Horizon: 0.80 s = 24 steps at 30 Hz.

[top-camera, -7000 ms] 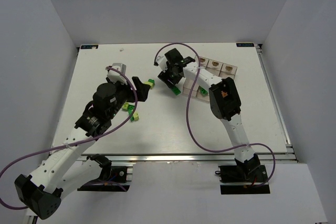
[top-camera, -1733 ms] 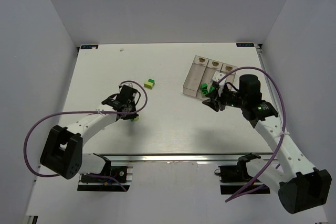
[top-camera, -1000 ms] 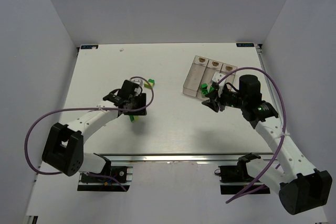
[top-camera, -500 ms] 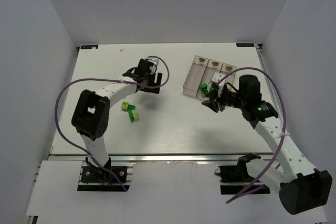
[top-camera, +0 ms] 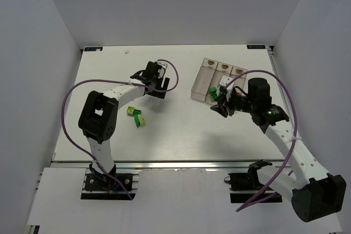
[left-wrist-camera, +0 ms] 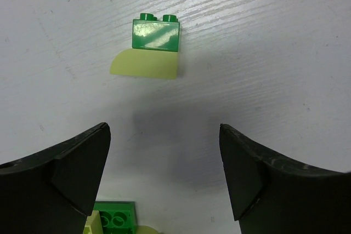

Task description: Sort the legos into containers by color

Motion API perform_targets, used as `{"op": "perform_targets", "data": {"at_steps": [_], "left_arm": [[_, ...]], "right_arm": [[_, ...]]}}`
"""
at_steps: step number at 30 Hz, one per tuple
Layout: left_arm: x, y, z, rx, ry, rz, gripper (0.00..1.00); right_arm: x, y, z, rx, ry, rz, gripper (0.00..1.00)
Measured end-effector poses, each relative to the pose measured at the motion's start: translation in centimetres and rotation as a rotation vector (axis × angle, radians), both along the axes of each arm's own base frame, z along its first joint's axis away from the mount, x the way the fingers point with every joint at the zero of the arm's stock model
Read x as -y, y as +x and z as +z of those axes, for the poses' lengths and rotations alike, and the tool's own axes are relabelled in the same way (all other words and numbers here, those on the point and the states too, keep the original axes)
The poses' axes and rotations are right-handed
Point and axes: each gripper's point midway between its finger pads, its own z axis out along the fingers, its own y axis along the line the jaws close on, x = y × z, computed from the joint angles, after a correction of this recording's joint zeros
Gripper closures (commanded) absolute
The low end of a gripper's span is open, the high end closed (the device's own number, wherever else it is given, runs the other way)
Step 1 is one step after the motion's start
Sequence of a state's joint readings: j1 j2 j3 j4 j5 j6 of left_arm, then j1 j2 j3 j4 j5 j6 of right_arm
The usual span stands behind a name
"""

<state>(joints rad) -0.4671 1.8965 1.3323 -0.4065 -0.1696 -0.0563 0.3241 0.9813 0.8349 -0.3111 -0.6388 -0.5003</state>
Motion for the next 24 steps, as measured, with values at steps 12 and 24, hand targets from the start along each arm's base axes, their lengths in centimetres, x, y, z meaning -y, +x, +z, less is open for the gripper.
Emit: {"op": "perform_targets", "data": {"at_steps": [12, 24], "left_arm": [[-2.4, 3.6, 1.3, 0.039, -0.025, 0.034, 0.11], [-0.9, 4.4, -1.4, -0.031, -0.043, -0.02, 0.12]], "right_arm": [[0.0, 0.3, -0.6, -0.014, -0.012, -0.006, 0.5], [0.0, 0.3, -0.6, -0.011, -0.013, -0.005, 0.49]]}}
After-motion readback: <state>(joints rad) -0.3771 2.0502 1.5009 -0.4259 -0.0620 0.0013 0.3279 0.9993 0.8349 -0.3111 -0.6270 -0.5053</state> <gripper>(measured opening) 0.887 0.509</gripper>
